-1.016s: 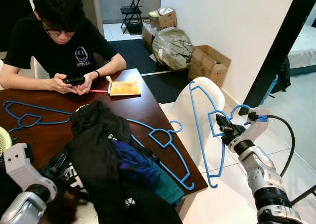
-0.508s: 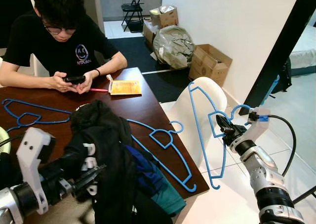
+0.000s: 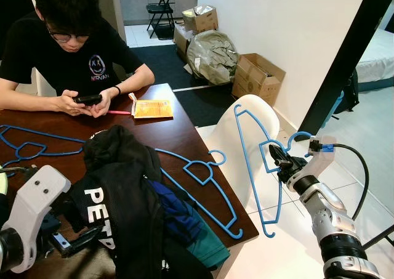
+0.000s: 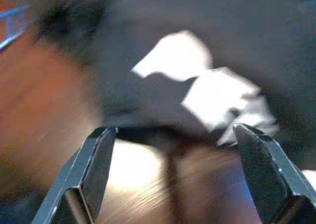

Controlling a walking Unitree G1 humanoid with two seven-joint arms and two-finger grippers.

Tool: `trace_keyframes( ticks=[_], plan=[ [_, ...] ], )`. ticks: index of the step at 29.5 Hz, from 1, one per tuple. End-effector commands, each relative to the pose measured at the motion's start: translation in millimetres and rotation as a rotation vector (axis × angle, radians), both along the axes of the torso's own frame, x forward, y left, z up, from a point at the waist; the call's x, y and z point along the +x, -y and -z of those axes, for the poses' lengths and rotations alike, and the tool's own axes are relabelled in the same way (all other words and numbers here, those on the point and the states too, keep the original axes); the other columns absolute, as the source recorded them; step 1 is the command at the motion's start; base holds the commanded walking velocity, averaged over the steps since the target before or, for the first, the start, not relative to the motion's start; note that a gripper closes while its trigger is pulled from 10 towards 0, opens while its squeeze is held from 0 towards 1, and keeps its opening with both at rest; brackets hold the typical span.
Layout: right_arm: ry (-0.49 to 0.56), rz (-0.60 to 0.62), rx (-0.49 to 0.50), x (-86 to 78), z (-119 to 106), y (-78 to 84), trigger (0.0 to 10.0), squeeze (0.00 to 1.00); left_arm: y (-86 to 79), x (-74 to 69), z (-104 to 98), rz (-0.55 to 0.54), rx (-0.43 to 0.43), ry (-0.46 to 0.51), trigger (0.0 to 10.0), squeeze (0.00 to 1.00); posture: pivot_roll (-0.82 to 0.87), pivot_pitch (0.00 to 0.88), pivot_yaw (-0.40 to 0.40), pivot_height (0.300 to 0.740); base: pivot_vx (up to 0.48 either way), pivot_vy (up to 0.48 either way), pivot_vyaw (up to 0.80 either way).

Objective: Hang hanger

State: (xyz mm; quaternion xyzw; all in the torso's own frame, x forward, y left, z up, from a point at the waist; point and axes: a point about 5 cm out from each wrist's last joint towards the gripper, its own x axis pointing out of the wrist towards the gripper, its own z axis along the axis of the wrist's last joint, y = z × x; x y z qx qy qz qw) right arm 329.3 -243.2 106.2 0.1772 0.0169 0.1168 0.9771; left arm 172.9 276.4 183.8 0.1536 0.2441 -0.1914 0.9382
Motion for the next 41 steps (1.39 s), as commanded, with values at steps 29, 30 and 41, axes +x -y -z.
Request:
trace_keyframes(
  ticks=[29,30,41],
  plan=[
    [-0.002,-0.01,0.052,5.4,-1,-7.2,10.0,0.0,-26.5,17.0,-108,0.02,0.302,0.427,10.0,0.0,0.12,0.0,-0.092,0.74,0.0,0.0,0.0],
    [-0.001,-0.008,0.052,5.8,-1,-7.0,10.0,0.0,-26.3,22.4,-109,0.026,0.356,0.44,10.0,0.0,0.12,0.0,-0.092,0.74,0.0,0.0,0.0],
    [-0.007,-0.007,0.042,8.9,-2,-8.0,10.0,0.0,54.9,87.4,-75,0.452,0.441,0.698,10.0,0.0,0.1,0.0,-0.079,0.74,0.0,0.0,0.0]
  ],
)
